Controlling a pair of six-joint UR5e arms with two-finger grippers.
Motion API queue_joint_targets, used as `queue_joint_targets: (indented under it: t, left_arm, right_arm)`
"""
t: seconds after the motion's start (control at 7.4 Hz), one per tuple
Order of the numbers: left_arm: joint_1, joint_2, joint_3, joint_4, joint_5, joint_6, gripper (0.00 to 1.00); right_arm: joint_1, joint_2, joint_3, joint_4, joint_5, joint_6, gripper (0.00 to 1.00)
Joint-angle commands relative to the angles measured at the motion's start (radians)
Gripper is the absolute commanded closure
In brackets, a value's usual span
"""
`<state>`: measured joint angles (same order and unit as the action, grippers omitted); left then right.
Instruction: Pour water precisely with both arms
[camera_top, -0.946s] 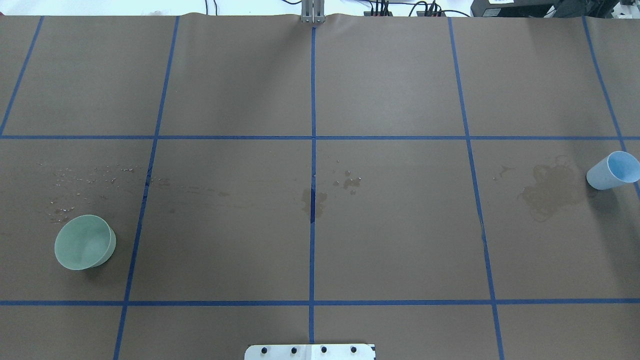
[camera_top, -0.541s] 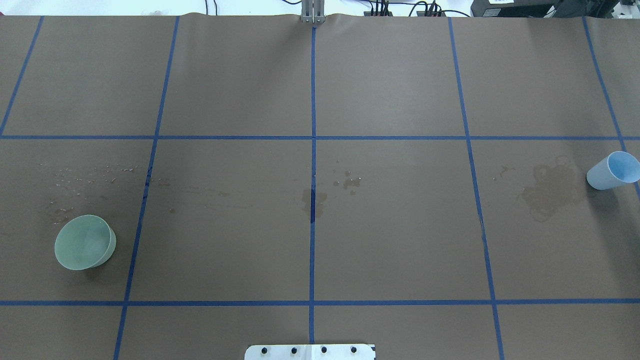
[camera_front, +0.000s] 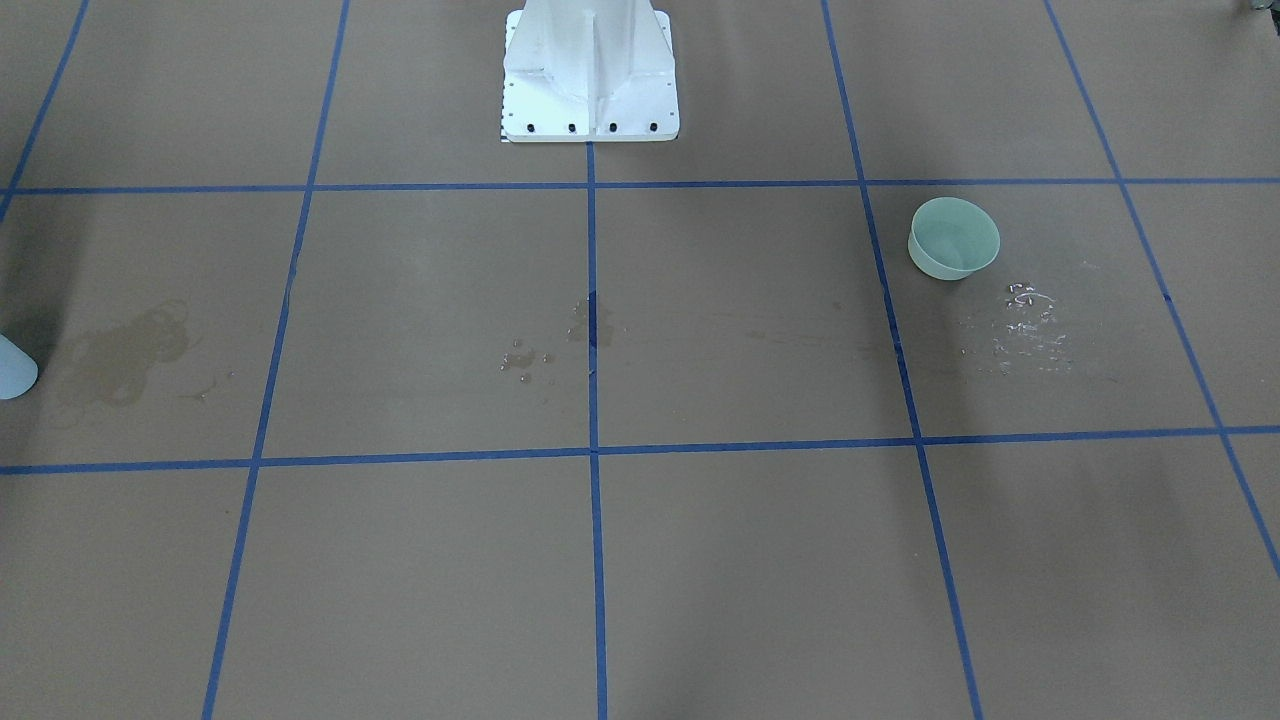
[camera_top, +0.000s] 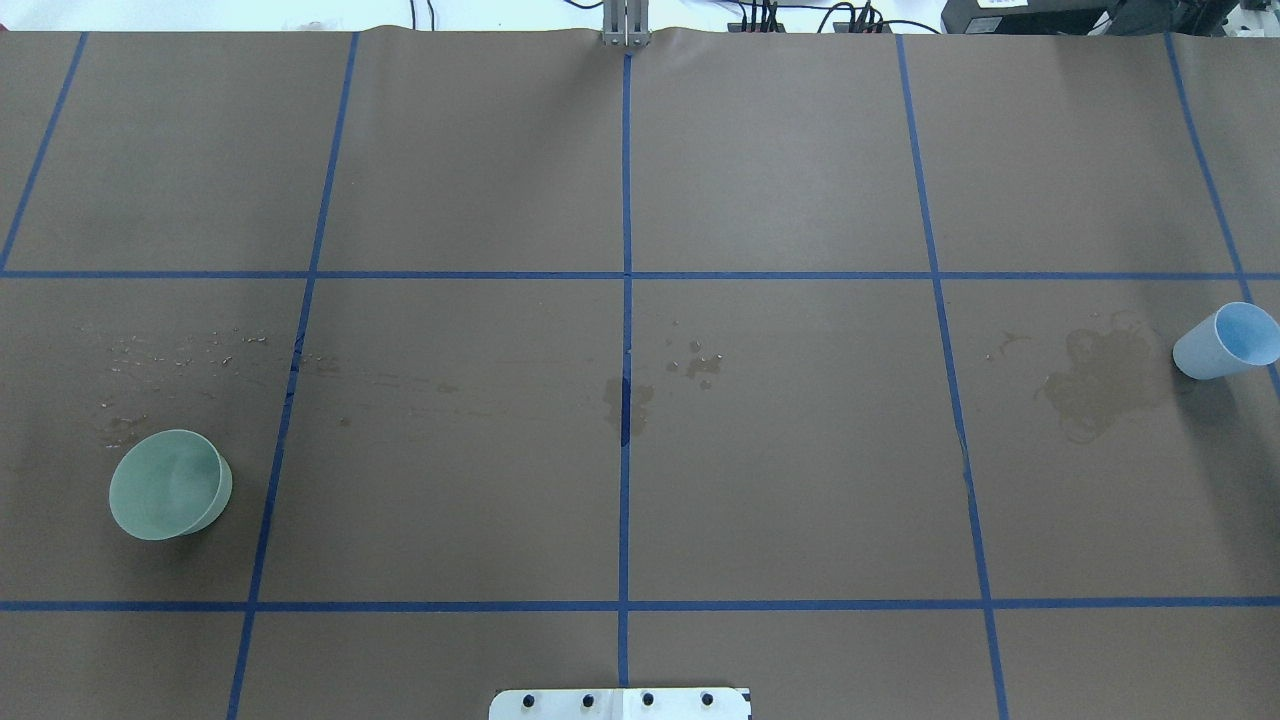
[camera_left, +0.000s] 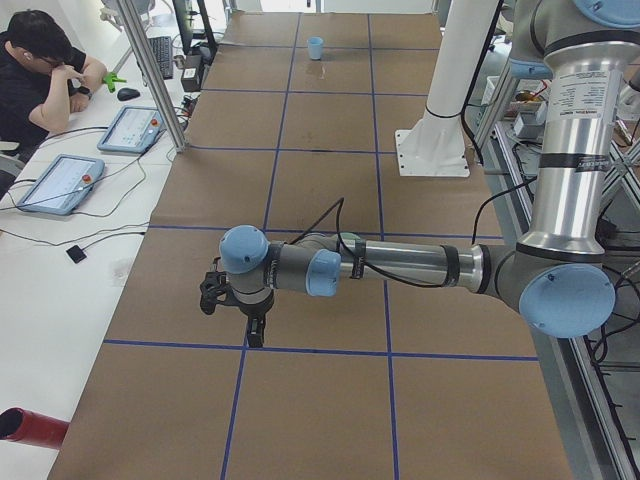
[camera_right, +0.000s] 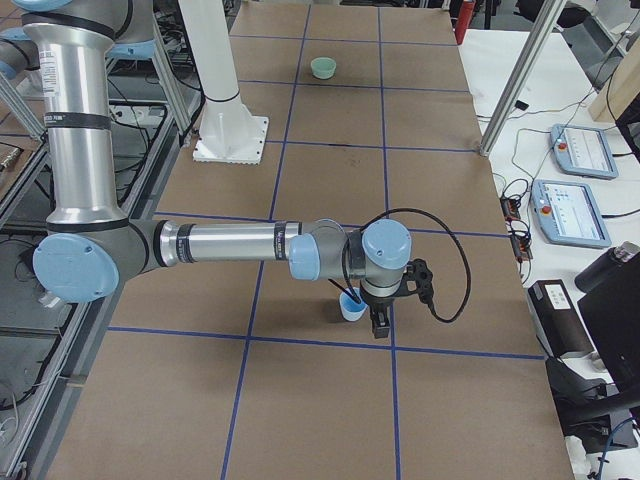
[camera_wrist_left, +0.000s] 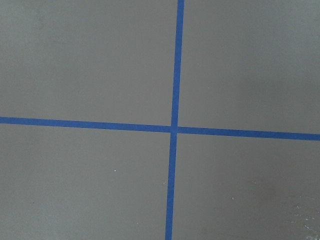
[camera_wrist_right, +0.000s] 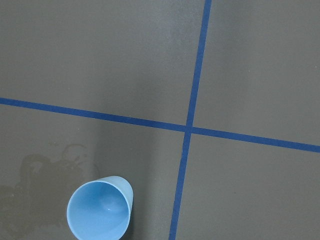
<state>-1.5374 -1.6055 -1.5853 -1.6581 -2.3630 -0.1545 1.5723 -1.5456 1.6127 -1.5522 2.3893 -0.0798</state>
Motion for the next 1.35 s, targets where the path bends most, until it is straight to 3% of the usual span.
queue_joint_targets:
  t: [0.0,1.22]
  left_arm:
    - [-0.001,0.016,-0.062,0.0,0.004,-0.01,0.0]
    - [0.0,0.019,-0.028,0.001,0.007,-0.01,0.0]
  right_arm:
    - [0.0,-0.001,-0.005,0.0,0.001,0.0,0.01]
    - [0.0,-0.002,-0.019,0.001,0.001,-0.002,0.01]
